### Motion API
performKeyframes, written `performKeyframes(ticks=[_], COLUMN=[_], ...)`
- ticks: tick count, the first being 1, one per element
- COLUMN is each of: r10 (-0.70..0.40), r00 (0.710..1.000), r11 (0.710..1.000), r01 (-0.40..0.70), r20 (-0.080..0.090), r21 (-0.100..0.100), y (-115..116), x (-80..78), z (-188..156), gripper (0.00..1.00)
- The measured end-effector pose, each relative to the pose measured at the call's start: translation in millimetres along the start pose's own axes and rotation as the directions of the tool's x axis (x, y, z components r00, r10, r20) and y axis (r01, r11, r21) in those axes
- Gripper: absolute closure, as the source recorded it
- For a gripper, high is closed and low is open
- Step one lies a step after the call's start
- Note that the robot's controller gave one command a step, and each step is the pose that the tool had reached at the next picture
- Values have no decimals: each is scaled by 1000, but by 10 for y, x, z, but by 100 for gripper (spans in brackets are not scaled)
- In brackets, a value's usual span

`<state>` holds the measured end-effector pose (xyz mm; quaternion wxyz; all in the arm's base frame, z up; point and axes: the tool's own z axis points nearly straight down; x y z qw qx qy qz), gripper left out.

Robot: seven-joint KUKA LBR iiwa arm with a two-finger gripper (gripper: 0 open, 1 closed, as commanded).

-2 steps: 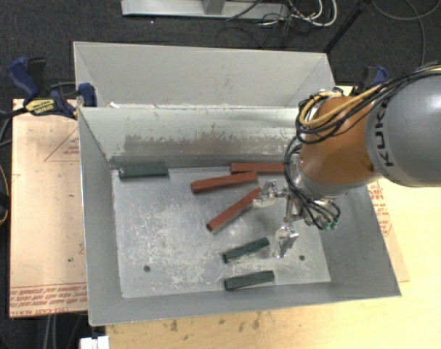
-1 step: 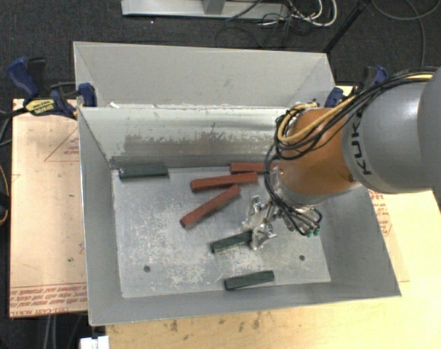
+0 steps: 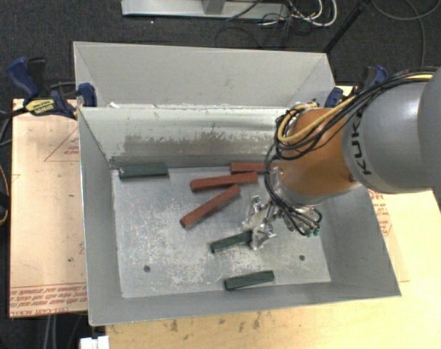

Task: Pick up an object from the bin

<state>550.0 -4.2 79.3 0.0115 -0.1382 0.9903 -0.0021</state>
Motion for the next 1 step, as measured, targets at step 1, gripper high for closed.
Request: performKeyframes(ticks=[1], r10=[-8], r00=[1000], r11=[1000], r01=[8], r20=[-10], r21=[-4], y=[-239], x=[-281], z=[-1617], gripper=[100])
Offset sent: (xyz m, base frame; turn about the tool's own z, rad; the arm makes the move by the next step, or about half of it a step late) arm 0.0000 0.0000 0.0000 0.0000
